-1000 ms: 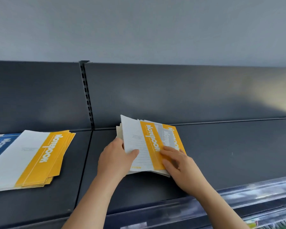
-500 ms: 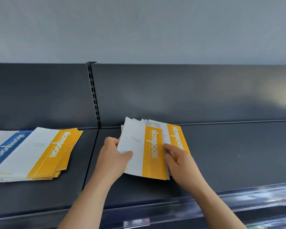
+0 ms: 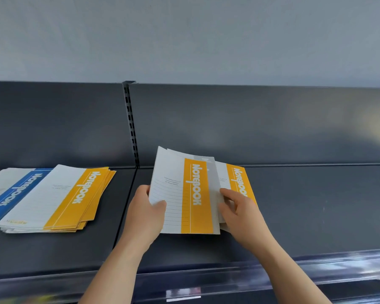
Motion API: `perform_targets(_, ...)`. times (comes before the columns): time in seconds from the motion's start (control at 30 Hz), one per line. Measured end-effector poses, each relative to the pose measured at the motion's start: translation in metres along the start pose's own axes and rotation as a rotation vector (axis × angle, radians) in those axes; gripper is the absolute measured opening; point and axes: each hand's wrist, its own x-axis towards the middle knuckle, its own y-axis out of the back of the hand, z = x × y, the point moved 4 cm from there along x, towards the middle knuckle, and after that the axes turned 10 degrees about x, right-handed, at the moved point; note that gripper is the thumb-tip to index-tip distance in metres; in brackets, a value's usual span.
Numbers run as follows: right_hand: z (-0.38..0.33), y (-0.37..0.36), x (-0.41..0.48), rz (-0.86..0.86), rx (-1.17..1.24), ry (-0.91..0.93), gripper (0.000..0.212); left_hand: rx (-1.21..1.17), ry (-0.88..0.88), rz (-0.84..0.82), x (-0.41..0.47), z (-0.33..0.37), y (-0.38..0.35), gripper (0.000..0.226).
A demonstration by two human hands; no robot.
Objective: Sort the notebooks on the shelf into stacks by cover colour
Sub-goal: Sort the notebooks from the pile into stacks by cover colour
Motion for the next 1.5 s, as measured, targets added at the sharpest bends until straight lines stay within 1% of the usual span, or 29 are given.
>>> perform_targets(0.1,-0.005,-0.003,0.001,0.032,0.079,0.019,0.043,-0.044,-0.008,-0.007,-0.003,-0.002,0.001,0.021)
perform_targets(0.2,-0.016,-0.008,0.003,0.060,0.030,0.101,0.055,-0.047,-0.028,0.021,-0.005,-0.004,0.009,0.021)
perform_targets(0.33,-0.028,-0.028,0.006,0.012,0.063,0.144,0.047,-0.038,-0.052,0.118,-0.005,-0.013,0.030,0.019)
perform_targets(0.53,-0.048,-0.070,0.004,-0.041,0.094,0.183,0.046,-0.047,-0.056,0.201,-0.004,-0.038,0.073,0.018)
perform_targets(0.6,-0.056,-0.090,0.004,-0.069,0.100,0.189,0.045,-0.062,-0.052,0.218,-0.003,-0.049,0.092,0.017)
perform_targets(0.7,-0.069,-0.123,0.002,-0.113,0.126,0.201,0.036,-0.053,-0.041,0.235,-0.001,-0.066,0.122,0.016)
perform_targets(0.77,-0.076,-0.146,0.000,-0.124,0.135,0.198,0.035,-0.039,-0.036,0.245,0.001,-0.078,0.145,0.015)
perform_targets(0.9,-0.087,-0.193,-0.005,-0.137,0.158,0.154,0.046,-0.017,-0.018,0.251,0.007,-0.102,0.188,0.017)
perform_targets(1.13,-0.121,-0.281,-0.021,-0.137,0.167,0.118,0.045,0.011,-0.011,0.239,0.020,-0.144,0.271,0.018)
perform_targets(1.23,-0.136,-0.320,-0.029,-0.138,0.150,0.108,0.052,0.027,-0.025,0.240,0.024,-0.162,0.308,0.021)
perform_targets(1.37,-0.150,-0.369,-0.040,-0.198,0.114,0.090,0.060,0.031,-0.019,0.254,0.028,-0.188,0.349,0.020)
perform_targets(1.5,-0.168,-0.411,-0.041,-0.242,0.077,0.092,0.060,0.005,0.004,0.281,0.031,-0.210,0.382,0.023)
